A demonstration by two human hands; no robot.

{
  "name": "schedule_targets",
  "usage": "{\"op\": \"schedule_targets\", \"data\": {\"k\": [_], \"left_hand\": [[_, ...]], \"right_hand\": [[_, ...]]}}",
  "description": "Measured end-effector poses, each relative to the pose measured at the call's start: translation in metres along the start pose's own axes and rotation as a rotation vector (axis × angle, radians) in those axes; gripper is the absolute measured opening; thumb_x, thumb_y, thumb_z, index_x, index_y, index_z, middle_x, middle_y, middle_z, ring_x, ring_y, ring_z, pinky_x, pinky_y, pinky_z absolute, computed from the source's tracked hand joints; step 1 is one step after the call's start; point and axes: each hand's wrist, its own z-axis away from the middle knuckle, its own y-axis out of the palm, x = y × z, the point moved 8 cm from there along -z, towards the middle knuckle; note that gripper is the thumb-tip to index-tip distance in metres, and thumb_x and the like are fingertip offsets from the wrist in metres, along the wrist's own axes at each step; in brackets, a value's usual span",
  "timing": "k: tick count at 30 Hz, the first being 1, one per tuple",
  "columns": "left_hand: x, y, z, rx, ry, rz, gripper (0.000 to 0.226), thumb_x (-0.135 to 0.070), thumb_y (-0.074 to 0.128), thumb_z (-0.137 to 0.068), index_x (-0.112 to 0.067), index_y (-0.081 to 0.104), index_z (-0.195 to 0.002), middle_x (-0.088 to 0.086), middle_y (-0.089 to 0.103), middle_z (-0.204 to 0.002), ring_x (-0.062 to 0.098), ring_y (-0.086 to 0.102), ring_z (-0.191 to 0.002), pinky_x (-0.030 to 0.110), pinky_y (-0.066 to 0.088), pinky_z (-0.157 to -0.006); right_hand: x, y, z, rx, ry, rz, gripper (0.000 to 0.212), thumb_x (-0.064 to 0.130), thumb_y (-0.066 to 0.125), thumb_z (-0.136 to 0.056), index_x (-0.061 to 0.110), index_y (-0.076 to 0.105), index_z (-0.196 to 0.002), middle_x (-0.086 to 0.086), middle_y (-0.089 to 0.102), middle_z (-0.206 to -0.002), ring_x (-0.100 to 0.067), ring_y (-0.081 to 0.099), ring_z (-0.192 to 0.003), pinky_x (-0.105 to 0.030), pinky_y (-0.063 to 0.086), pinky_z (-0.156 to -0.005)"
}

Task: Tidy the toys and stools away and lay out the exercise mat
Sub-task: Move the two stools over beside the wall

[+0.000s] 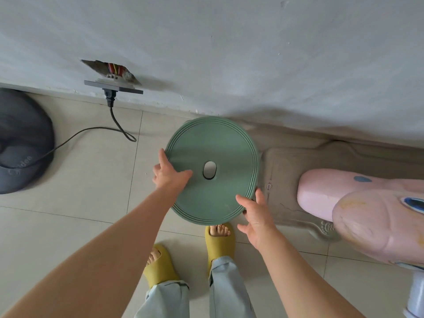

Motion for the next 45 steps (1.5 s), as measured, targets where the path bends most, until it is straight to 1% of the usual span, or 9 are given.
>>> {"op": "schedule_targets", "data": {"k": [6, 10, 15, 21, 26, 28, 32, 38, 45], "left_hand": [[-0.006, 0.005, -0.001, 0.133, 0.007, 0.280, 0.075, -0.008, 0.061, -0.078, -0.031, 0.026, -0.141, 0.007, 0.043, -0.132, 0.028, 0.052, -0.106, 0.035, 0.045, -0.078], [-0.018, 0.023, 0.007, 0.189, 0.050, 0.342, 0.075, -0.004, 0.059, -0.076, -0.031, 0.028, -0.139, 0.008, 0.045, -0.131, 0.027, 0.054, -0.104, 0.032, 0.047, -0.071], [-0.017, 0.025, 0.011, 0.200, 0.057, 0.333, 0.079, -0.001, 0.054, -0.079, -0.035, 0.022, -0.144, 0.001, 0.041, -0.133, 0.024, 0.050, -0.103, 0.025, 0.042, -0.065], [-0.016, 0.023, 0.017, 0.334, 0.014, 0.289, 0.093, -0.004, 0.056, -0.081, -0.043, 0.003, -0.146, 0.001, 0.034, -0.144, 0.028, 0.045, -0.121, 0.040, 0.047, -0.091], [-0.025, 0.002, 0.037, 0.314, 0.057, 0.391, 0.078, -0.005, 0.055, -0.086, -0.032, 0.016, -0.149, -0.001, 0.037, -0.144, 0.021, 0.045, -0.116, 0.032, 0.038, -0.089], [-0.029, -0.015, 0.053, 0.287, 0.104, 0.406, 0.073, -0.008, 0.056, -0.088, -0.030, 0.020, -0.148, 0.002, 0.031, -0.149, 0.023, 0.040, -0.127, 0.035, 0.037, -0.099], [-0.032, -0.059, 0.093, 0.250, 0.184, 0.448, 0.062, -0.015, 0.059, -0.088, -0.031, 0.034, -0.142, 0.002, 0.033, -0.148, 0.020, 0.033, -0.136, 0.043, 0.033, -0.109], [-0.030, -0.144, 0.168, 0.246, 0.260, 0.487, 0.074, -0.035, 0.061, -0.061, -0.031, 0.046, -0.133, 0.003, 0.043, -0.140, 0.021, 0.040, -0.131, 0.042, 0.034, -0.108], [-0.028, -0.239, 0.271, 0.252, 0.465, 0.453, 0.066, -0.036, 0.063, -0.064, -0.031, 0.050, -0.128, 0.005, 0.047, -0.135, 0.021, 0.045, -0.124, 0.044, 0.035, -0.108]], "right_hand": [[0.026, -0.014, -0.011, -0.015, -0.097, 0.049, 0.075, 0.007, 0.061, -0.084, 0.028, 0.024, -0.146, 0.000, 0.039, -0.145, -0.023, 0.045, -0.120, -0.055, 0.039, -0.098], [0.050, -0.034, -0.017, -0.028, -0.150, 0.076, 0.070, 0.003, 0.058, -0.085, 0.024, 0.029, -0.145, 0.003, 0.048, -0.135, -0.022, 0.048, -0.116, -0.053, 0.038, -0.100], [0.058, -0.045, -0.021, 0.021, -0.154, 0.197, 0.063, 0.007, 0.060, -0.085, 0.020, 0.035, -0.142, -0.002, 0.057, -0.129, -0.024, 0.054, -0.117, -0.043, 0.049, -0.085], [0.059, -0.031, -0.009, 0.030, -0.167, 0.166, 0.038, 0.001, 0.053, -0.088, 0.017, 0.049, -0.122, -0.001, 0.056, -0.116, -0.019, 0.053, -0.103, -0.044, 0.040, -0.092], [0.060, -0.021, 0.011, 0.024, -0.289, 0.214, 0.035, 0.005, 0.055, -0.087, 0.022, 0.053, -0.117, 0.010, 0.061, -0.102, -0.007, 0.057, -0.091, -0.034, 0.042, -0.087], [0.061, -0.014, 0.030, 0.023, -0.345, 0.228, 0.042, 0.013, 0.059, -0.083, 0.025, 0.051, -0.123, 0.015, 0.061, -0.109, -0.007, 0.057, -0.101, -0.030, 0.040, -0.086], [0.062, -0.004, 0.078, 0.048, -0.361, 0.247, 0.082, 0.038, 0.062, -0.064, 0.029, 0.036, -0.140, 0.007, 0.044, -0.142, -0.017, 0.042, -0.131, -0.045, 0.032, -0.110], [0.078, -0.003, 0.179, 0.050, -0.471, 0.255, 0.067, 0.018, 0.059, -0.089, 0.024, 0.026, -0.146, -0.002, 0.031, -0.150, -0.020, 0.031, -0.138, -0.045, 0.029, -0.112], [0.064, -0.009, 0.314, 0.032, -0.638, 0.219, 0.063, 0.017, 0.060, -0.089, 0.023, 0.030, -0.144, 0.005, 0.038, -0.145, -0.016, 0.033, -0.137, -0.039, 0.032, -0.109]]}}
